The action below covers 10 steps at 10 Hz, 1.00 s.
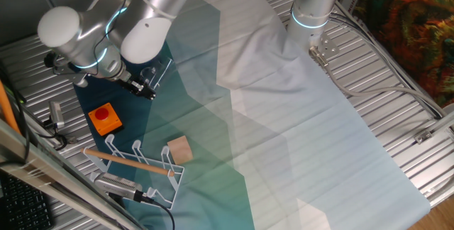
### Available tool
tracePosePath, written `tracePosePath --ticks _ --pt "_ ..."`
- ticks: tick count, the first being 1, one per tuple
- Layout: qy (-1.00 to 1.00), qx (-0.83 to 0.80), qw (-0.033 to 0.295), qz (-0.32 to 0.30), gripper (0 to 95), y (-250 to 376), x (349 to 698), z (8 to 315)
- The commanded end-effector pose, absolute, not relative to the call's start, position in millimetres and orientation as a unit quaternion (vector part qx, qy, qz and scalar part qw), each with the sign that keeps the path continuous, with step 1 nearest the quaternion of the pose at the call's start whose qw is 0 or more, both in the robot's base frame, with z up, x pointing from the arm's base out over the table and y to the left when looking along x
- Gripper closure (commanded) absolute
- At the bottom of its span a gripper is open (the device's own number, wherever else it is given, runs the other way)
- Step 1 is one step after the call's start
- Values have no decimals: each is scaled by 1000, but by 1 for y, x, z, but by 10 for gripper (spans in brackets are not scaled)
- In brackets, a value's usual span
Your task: Put the cup on the cup rack
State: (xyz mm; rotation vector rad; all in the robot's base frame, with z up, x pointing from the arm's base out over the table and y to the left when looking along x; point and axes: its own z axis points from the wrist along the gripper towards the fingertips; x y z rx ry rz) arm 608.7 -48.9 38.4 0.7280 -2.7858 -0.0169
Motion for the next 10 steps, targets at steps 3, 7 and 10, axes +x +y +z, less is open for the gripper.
tracePosePath --ticks 3,7,10 --pt "-958 253 132 -7 190 -48 603 35" --pt "-956 261 134 -3 190 -46 600 32" --pt "-954 267 137 8 190 -46 595 30"
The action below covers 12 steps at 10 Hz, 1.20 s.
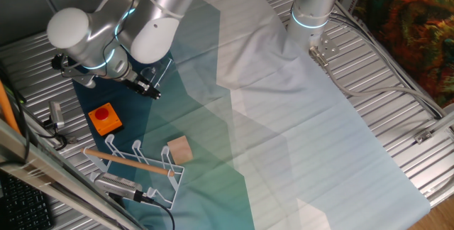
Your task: Put the cup on the cup rack
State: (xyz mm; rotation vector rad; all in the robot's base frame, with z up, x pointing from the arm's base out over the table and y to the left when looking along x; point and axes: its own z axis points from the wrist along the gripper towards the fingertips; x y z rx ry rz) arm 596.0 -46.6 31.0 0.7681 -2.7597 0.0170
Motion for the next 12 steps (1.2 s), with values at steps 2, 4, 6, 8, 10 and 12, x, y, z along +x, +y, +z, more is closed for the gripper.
tracePosePath --ticks 2,4,6,8,10,12 --pt "-953 269 137 9 190 -47 593 29" --pt "-953 269 138 10 190 -47 591 27" --pt "-953 270 138 11 190 -48 588 25" --pt "-953 271 137 11 190 -48 586 24" --pt "-953 269 138 13 190 -48 586 24" --pt "-954 267 137 14 190 -48 586 24"
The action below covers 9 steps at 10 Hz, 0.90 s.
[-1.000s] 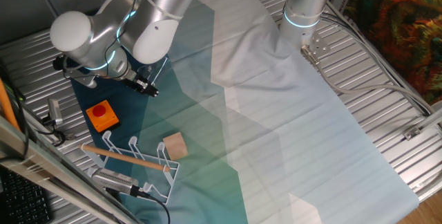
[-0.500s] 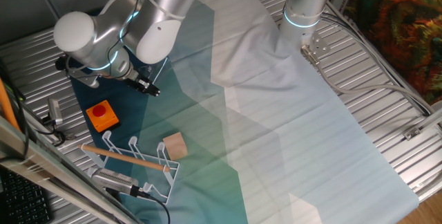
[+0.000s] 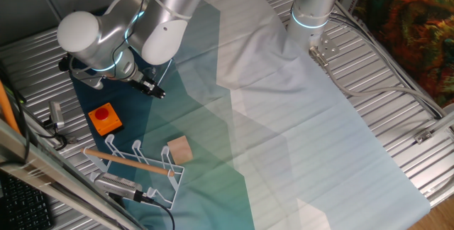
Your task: Put the cup on the cup rack
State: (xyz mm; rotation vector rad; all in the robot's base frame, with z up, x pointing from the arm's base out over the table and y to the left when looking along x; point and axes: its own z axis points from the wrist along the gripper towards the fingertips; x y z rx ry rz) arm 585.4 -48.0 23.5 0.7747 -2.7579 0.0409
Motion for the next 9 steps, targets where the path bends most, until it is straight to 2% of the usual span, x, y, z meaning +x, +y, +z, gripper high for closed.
tracePosePath --ticks 1,2,3,5,6,8,9 --pt "-955 262 137 14 380 -48 586 24" --pt "-956 258 138 15 380 -48 585 23" --pt "-957 254 137 15 570 -48 585 24" --pt "-958 251 136 15 570 -48 584 24" --pt "-959 249 136 14 760 -48 584 24" --pt "-961 244 134 11 760 -47 584 25" --pt "-961 242 133 10 950 -47 584 25"
